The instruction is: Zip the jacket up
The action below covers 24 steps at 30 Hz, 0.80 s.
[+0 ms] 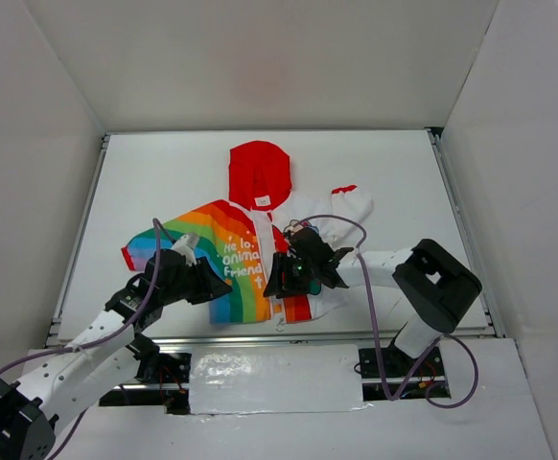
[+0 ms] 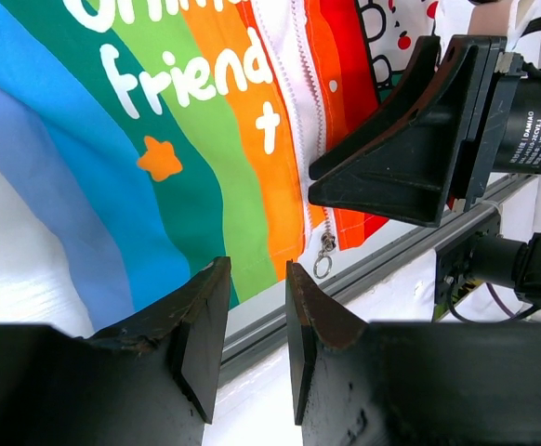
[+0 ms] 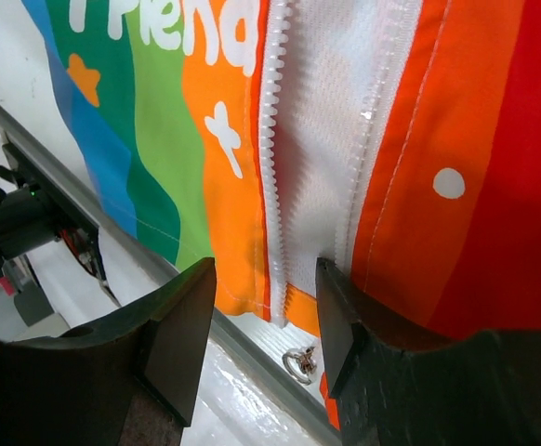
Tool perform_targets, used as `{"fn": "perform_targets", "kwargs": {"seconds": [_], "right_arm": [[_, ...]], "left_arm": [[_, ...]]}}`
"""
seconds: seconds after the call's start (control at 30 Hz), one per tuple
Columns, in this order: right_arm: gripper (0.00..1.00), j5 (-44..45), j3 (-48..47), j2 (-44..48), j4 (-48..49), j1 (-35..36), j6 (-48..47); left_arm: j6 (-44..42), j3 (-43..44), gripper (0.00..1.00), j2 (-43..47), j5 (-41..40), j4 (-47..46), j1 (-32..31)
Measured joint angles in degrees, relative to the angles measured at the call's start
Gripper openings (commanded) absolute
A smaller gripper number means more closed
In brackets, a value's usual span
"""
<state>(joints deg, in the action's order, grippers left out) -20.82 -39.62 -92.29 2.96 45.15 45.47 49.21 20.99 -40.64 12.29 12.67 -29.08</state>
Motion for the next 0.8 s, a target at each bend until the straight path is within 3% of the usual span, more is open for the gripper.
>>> {"fn": "perform_targets", "kwargs": {"seconds": [0.8], "right_arm": [[0.53,-4.6,1.2,-3.5,9.5,0.0,3.4]], "left_arm": [[-1.2,0.0,0.43,0.0,1.9,-0.2,0.0]]}}
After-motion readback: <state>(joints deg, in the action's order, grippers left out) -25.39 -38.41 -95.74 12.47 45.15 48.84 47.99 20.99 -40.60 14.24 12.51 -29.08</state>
